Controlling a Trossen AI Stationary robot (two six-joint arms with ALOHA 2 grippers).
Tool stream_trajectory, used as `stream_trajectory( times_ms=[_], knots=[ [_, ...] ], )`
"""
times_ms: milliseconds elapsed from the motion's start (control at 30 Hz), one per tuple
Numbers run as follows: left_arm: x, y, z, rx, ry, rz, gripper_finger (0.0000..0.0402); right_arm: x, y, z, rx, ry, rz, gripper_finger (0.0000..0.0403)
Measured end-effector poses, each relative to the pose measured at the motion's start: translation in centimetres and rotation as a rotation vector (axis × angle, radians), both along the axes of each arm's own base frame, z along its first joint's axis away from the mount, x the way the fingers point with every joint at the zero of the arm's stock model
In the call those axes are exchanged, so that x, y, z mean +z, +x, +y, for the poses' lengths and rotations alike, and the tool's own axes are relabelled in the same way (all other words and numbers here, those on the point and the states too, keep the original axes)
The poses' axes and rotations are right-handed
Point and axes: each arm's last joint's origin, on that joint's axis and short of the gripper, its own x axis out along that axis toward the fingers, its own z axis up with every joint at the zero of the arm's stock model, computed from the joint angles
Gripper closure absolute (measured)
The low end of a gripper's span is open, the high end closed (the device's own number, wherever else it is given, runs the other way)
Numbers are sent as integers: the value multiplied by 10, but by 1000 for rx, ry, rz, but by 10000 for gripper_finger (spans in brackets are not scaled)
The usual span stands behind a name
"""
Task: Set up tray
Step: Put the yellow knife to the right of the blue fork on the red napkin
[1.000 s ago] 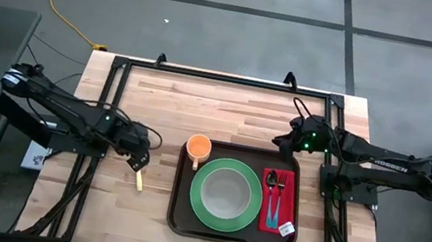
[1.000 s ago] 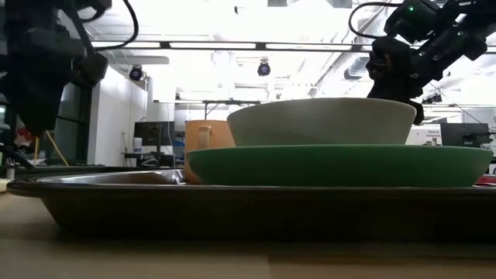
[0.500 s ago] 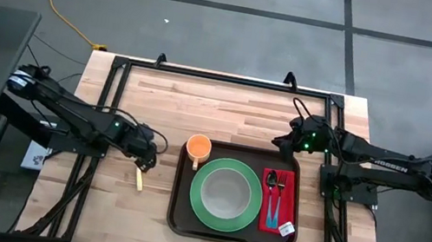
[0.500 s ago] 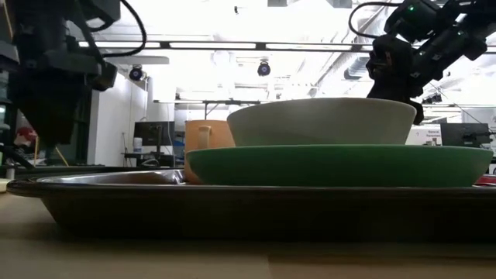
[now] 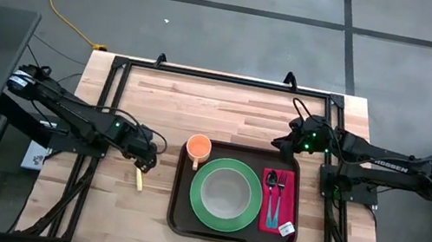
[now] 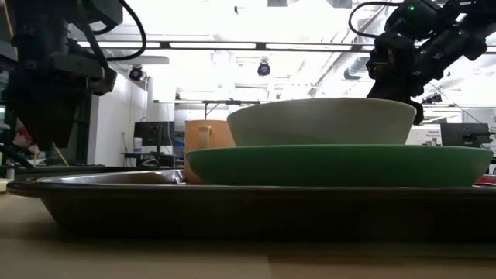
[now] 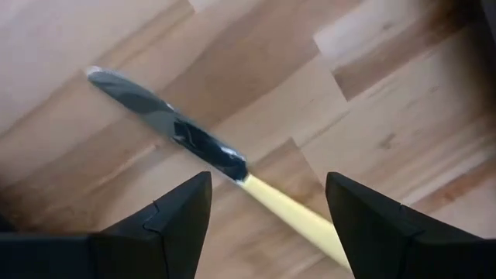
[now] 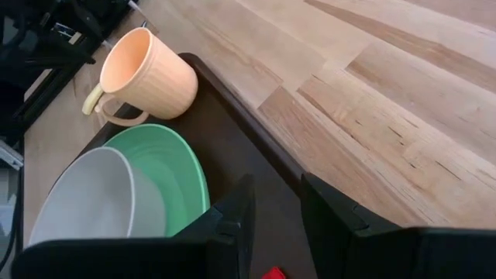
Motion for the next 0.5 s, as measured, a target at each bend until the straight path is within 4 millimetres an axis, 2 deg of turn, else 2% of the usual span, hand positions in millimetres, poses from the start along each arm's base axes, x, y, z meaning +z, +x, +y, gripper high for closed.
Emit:
stream_trajectory(
  times_ms=[100, 267, 500],
  knots=[
    [0, 1, -1, 7, -33, -7, 119, 0, 0, 0, 1, 1, 0, 320],
    [0, 1, -1, 183, -76, -8, 119, 0, 0, 0, 3, 2, -1, 320],
    [-2, 2, -2, 299, -120, 7, 119, 0, 0, 0, 6, 8, -3, 320]
  ],
)
